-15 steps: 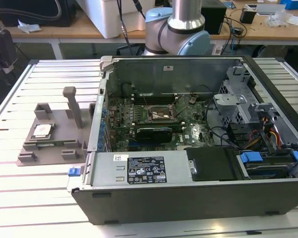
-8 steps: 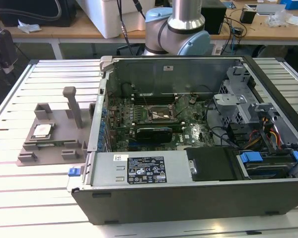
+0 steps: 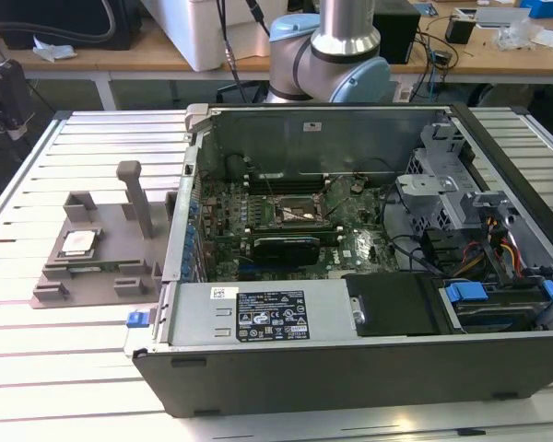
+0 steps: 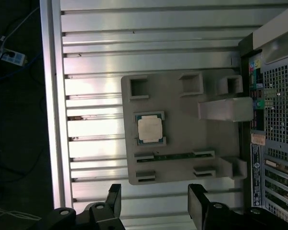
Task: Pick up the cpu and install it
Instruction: 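Pick up the cpu and move it towards the insertion slot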
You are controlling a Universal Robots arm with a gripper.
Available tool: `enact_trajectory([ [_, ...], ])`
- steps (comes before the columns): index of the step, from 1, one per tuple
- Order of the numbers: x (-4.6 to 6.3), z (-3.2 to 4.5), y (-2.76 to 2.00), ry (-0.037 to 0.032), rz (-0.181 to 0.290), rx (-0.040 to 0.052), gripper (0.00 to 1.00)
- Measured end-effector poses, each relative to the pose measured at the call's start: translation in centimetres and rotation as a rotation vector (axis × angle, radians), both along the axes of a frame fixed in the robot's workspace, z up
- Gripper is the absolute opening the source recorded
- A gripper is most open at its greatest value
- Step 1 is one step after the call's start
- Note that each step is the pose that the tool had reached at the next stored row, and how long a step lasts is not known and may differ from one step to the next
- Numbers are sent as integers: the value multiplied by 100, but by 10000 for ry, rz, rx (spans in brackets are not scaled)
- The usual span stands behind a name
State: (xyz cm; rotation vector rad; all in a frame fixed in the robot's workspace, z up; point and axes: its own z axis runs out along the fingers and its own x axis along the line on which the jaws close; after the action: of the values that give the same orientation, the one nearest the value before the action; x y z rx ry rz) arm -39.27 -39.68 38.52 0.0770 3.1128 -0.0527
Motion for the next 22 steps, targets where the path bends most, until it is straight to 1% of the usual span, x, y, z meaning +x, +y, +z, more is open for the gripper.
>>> enact_trajectory([
  [5, 0, -36, 0, 0, 0, 0, 66],
  [8, 0, -86, 0, 1, 0, 0, 66],
  [18, 0, -197, 0, 3, 0, 0, 66],
  [22, 0, -259, 1, 4, 0, 0, 66],
])
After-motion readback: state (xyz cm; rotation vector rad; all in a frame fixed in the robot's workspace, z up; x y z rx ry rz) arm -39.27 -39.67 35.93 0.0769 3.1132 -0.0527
